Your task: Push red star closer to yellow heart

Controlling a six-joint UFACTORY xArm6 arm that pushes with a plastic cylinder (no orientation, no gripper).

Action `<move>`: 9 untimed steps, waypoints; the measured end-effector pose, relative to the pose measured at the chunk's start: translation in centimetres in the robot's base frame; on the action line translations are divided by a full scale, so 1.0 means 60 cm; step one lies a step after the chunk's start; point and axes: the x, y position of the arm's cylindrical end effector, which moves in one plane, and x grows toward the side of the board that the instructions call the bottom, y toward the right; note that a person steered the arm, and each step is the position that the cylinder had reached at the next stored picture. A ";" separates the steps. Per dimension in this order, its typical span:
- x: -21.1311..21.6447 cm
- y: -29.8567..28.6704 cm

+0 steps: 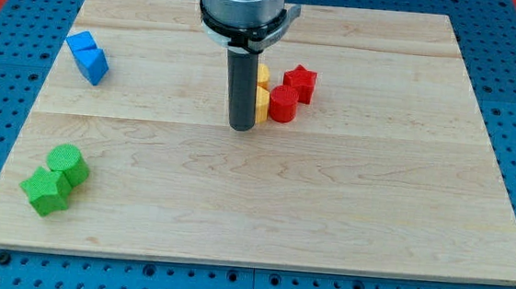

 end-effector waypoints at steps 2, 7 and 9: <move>-0.007 -0.009; 0.020 0.329; -0.116 0.336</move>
